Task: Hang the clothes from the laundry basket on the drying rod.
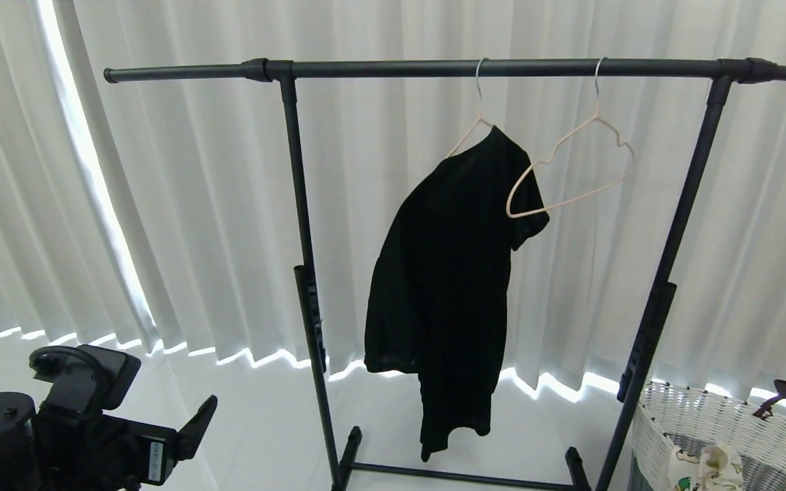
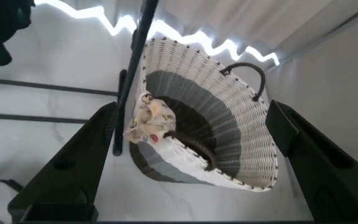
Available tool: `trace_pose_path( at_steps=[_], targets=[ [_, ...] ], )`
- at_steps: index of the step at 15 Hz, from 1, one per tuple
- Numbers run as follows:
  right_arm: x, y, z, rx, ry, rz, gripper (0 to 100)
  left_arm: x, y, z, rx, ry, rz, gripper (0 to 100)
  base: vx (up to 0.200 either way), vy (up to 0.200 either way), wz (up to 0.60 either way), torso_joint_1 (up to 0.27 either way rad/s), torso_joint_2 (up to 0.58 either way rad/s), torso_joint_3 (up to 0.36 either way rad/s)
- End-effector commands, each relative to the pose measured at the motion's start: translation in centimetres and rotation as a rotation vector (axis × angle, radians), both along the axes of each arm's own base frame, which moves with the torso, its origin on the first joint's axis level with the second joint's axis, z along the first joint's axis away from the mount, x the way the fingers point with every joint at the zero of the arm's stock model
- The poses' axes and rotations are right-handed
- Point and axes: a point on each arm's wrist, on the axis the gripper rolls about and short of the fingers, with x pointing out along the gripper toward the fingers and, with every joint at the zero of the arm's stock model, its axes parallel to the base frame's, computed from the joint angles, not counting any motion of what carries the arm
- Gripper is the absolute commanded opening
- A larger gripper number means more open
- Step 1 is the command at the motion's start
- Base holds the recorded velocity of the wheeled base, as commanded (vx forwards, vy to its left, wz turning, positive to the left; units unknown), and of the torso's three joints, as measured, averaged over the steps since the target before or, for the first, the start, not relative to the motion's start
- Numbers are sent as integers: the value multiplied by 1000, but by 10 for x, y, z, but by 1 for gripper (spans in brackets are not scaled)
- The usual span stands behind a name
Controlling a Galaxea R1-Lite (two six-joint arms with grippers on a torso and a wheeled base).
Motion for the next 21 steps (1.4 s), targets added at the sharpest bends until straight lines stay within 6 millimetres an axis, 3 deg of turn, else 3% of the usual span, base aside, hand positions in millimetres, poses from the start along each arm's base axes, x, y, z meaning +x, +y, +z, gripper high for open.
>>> trace_pose_path(
  at_steps=[1,3,7,18,21],
  targets=[
    [-4,-1,-1,-12,0,6,100,1,0,0,0,2,0,100,0,0,0,-134,452,310],
    [-6,-1,0,-18,-8,11,100,1,0,0,0,2,0,100,0,0,0,-97,339,229],
    [-10,-2,2,-16,-28,7,100,0,0,0,0,-1,0,100,0,0,-600,-18,78,54],
    [-13,-2,4,-10,-42,10,100,2,0,6,11,-38,52,100,0,0,0,0,0,0],
    [-13,-2,4,-11,-40,12,100,0,-2,7,9,-42,33,100,0,-200,0,4,2,1]
  ],
)
